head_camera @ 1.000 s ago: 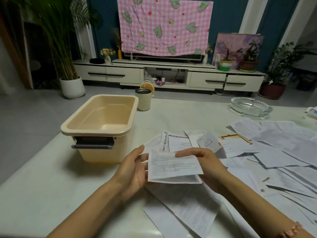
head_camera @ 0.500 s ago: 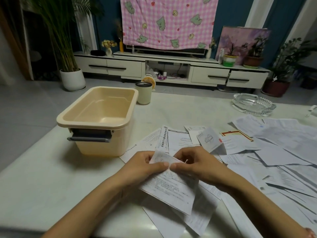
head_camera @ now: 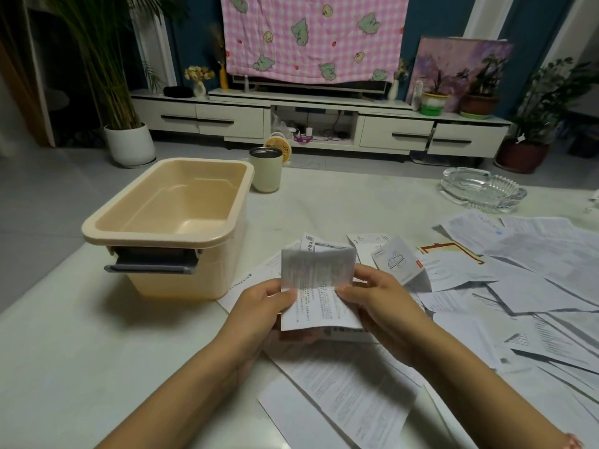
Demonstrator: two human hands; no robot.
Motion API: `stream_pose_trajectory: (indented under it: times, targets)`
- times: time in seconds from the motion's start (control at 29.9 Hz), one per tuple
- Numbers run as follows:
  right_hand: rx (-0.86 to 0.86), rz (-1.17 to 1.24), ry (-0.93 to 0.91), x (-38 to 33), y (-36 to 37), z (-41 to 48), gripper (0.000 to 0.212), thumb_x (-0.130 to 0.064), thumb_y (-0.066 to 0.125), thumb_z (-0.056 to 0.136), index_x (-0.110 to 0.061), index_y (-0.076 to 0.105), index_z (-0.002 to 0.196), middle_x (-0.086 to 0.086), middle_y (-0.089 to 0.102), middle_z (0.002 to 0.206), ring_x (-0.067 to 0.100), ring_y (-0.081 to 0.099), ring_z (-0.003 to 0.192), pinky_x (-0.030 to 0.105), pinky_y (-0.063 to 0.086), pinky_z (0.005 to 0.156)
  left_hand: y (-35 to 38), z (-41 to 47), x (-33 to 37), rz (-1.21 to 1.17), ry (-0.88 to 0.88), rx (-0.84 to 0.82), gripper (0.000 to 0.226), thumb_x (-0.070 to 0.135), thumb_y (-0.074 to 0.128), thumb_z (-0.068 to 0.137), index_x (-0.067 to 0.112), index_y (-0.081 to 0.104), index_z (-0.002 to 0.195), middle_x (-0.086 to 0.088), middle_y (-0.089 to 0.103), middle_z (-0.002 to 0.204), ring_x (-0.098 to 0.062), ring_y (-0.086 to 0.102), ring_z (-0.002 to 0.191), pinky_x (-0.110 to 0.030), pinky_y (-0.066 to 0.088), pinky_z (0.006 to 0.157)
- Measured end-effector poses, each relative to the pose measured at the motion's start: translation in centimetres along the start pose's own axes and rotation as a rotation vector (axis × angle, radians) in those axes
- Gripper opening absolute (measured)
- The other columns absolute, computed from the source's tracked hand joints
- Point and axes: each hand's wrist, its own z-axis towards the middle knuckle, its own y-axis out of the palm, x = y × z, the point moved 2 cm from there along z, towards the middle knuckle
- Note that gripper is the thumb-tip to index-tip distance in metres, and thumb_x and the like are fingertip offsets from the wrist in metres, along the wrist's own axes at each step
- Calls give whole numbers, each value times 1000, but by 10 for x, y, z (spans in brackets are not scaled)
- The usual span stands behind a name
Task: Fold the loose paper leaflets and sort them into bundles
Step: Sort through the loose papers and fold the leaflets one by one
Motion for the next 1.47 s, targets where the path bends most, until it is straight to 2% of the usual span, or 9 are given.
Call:
stream_pose_trajectory:
  times: [0.23, 0.33, 0.44, 0.57, 0.87, 0.97, 1.1, 1.21, 1.47]
  targets:
    - [-30, -159, -133, -2, 3, 7, 42, 13, 50, 81, -15, 70, 56, -4, 74, 86, 14, 68, 90, 27, 53, 73, 0, 6, 5, -182, -96, -87, 31, 33, 43, 97, 15, 65, 107, -13, 72, 99, -26, 70, 82, -39, 58, 59]
    - [-49, -228, -174, -2, 6, 6, 43, 12, 45, 83, -16, 73, 68, -5, 73, 84, 6, 67, 82, 16, 49, 63, -3, 9, -1, 55, -33, 0, 17, 17, 62, 87, 8, 69, 100, -9, 74, 91, -22, 70, 80, -35, 58, 72]
    - [-3, -130, -141, 0, 5, 9, 46, 2, 36, 90, -28, 68, 100, -3, 71, 93, 12, 67, 85, 30, 55, 67, -4, 10, -4, 56, -21, 85, 12, 12, 62, 88, 7, 69, 97, -7, 74, 89, -22, 70, 83, -34, 57, 78]
    - [59, 2, -141, 2, 6, 10, 14, -17, 52, 93, -17, 64, 100, 5, 68, 91, 13, 65, 72, 24, 52, 56, -3, 16, -8, 11, 26, 176, 18, 15, 54, 93, 5, 68, 97, -10, 74, 91, -25, 70, 86, -40, 55, 85]
    - [162, -782, -840, 27, 31, 6, 34, -40, 40, 95, -22, 66, 108, -8, 57, 106, 5, 50, 99, 18, 38, 87, 15, 11, -1, -629, -64, 7, 49, 34, 30, 101, -6, 58, 110, -26, 66, 109, -29, 69, 90, -38, 59, 69]
    - [213, -887, -913, 36, 34, 8, 33, -40, 40, 95, -23, 65, 109, -2, 56, 110, 10, 49, 97, 22, 39, 84, 14, 12, -6, -563, -45, 0, 46, 32, 38, 99, -7, 58, 109, -21, 69, 103, -25, 70, 86, -33, 59, 73]
    - [213, -561, -639, 30, 36, 5, 26, -29, 61, 86, -31, 52, 111, -12, 54, 102, -2, 52, 87, 7, 39, 76, 10, 13, -12, -391, 44, 90, 38, 27, 36, 100, 1, 62, 110, -16, 70, 105, -26, 68, 96, -43, 52, 91]
    - [53, -317, -269, 31, 35, 12, 11, -15, 66, 83, -17, 58, 90, -2, 63, 72, 7, 57, 58, 24, 46, 57, 9, 9, -11, -324, 4, 72, 38, 30, 36, 100, 4, 63, 106, -17, 71, 99, -28, 69, 92, -40, 56, 79]
    - [79, -209, -124, 17, 31, 19, 20, -10, 52, 92, -7, 56, 73, -1, 47, 49, 8, 42, 41, 20, 34, 44, -46, 22, 5, -366, -37, 334, 37, 22, 49, 96, 2, 44, 126, -11, 49, 123, -25, 56, 105, -39, 46, 88]
